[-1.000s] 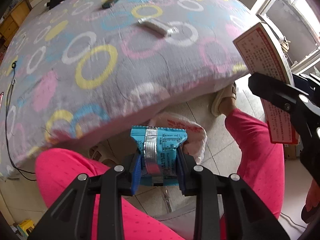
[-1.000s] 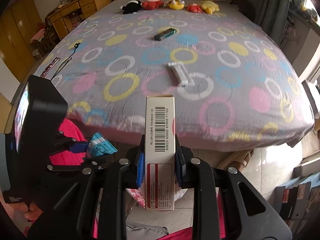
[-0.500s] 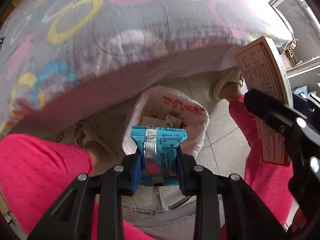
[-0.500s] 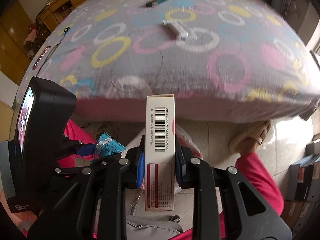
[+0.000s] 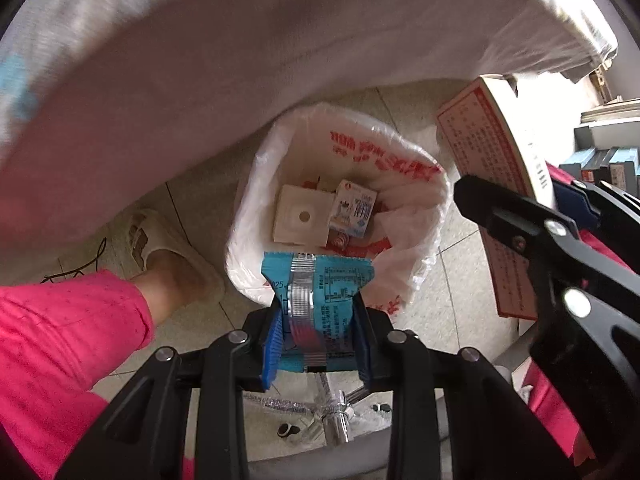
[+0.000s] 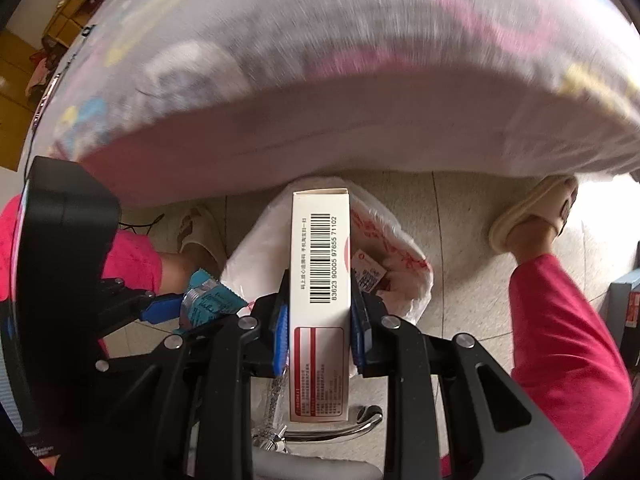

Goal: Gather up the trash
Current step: 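Carry the teal wrapper and white medicine box down over the bag, then open both tools to drop the wrapper and medicine box into the bag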

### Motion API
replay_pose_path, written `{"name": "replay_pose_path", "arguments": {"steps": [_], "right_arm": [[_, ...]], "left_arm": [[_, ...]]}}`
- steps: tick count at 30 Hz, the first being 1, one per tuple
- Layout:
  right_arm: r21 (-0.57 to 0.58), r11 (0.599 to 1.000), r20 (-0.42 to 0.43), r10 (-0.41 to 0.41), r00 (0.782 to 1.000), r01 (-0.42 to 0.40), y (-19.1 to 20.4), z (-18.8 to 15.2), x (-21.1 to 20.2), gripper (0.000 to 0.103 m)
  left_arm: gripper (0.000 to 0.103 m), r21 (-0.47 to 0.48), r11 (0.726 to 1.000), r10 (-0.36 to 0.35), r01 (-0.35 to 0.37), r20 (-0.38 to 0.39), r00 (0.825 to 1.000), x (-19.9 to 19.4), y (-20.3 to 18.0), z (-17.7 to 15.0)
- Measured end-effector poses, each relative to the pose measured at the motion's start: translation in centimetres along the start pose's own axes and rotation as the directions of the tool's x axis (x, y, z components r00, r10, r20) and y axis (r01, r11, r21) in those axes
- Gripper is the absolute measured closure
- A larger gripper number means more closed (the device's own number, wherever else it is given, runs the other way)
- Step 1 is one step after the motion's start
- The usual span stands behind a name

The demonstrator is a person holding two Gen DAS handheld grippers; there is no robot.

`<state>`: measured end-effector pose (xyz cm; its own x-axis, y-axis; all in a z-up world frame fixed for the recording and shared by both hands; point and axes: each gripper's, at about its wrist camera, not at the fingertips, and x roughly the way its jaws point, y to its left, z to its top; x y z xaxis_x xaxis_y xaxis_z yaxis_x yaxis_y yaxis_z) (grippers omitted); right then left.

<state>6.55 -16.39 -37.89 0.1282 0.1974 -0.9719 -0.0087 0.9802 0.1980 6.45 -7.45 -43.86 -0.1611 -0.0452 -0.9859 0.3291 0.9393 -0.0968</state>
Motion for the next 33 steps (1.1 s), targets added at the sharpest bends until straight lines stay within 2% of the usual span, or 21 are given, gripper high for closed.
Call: {"name": "replay_pose_path", "arguments": {"steps": [8,15,21,33], "right_arm": [[0.054,0.998,-0.094,0.012,0.996,-0.006,-2.0,-0.2,4.7,0.079],[0.128,0.992,-0.177,0.031,0.984,-0.008,-3.2,-0.1,9.1,0.079],[0.198,0.980,-0.236,0.060,0.970,-0.013,-4.9,-0.1,12.2,0.079],[0.207,0.978,-0.304,0.062,0.951,0.002,-4.7,0.2,16.3,0.079]], "left_arm": [[0.073,0.051,0.998,0.042,-0.038,-0.080,0.996,3.2,-0.6,1.0],[0.073,0.075,0.996,0.064,-0.053,-0.166,0.984,6.4,-0.8,1.8],[0.073,0.036,0.999,0.022,-0.014,-0.231,0.973,8.7,-0.5,2.4],[0.072,-0.009,1.000,-0.015,0.013,-0.283,0.959,10.7,-0.2,3.0]]}}
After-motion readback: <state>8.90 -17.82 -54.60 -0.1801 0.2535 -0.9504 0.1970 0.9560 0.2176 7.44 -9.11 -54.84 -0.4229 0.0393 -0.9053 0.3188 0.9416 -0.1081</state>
